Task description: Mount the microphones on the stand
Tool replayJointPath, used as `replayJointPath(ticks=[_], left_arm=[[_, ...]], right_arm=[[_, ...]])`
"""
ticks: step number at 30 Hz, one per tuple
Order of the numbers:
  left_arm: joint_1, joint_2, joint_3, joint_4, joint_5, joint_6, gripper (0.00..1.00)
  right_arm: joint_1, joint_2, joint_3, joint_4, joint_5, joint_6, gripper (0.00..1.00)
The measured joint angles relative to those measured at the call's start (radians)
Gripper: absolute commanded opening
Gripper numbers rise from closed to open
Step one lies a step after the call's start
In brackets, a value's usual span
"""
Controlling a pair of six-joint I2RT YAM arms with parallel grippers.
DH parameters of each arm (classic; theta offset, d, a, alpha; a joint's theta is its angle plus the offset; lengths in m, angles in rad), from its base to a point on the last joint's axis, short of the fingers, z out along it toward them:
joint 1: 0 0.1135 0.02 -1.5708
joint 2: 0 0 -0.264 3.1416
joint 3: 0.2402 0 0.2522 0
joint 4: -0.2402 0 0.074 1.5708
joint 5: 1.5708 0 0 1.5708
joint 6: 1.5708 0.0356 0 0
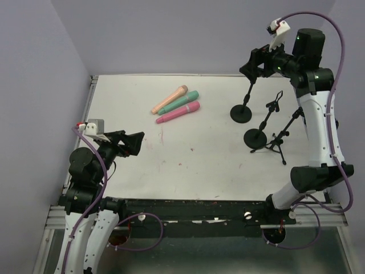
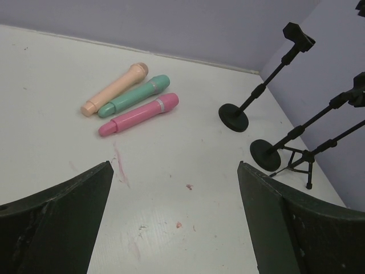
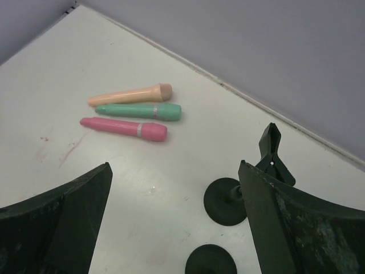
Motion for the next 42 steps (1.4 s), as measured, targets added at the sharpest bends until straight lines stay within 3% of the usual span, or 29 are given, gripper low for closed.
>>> replayJointPath(ticks=[7, 18, 24, 28, 35, 42], left_arm=[[0.000, -0.008, -0.026, -0.001, 0.000, -0.003, 0.98], [0.000, -0.008, -0.067, -0.001, 0.001, -0.003, 0.98], [0.000, -0.005, -0.069, 0.000, 0.003, -0.002, 0.98], [0.000, 0.003, -0.069, 0.002, 0.004, -0.002, 0.98], [0.000, 0.010, -0.069, 0.002, 0.015, -0.002, 0.98], [0.000, -0.010, -0.072, 0.018, 0.058, 0.008, 0.98]], right_arm=[[0.034, 0.180, 0.063, -0.002, 0.235, -0.004, 1.00], [0.033, 0.358, 0.160, 0.009, 0.401, -0.010, 0.71], [0.036, 0.415, 0.186, 0.009, 0.406, -0.022, 0.36], [0.041, 0.425, 0.199, 0.019, 0.409, -0.032, 0.25], [0.055, 0.424, 0.209, 0.004, 0.383, -0.043, 0.20], [0.118, 0.341, 0.175, -0.072, 0.187, -0.084, 0.20]])
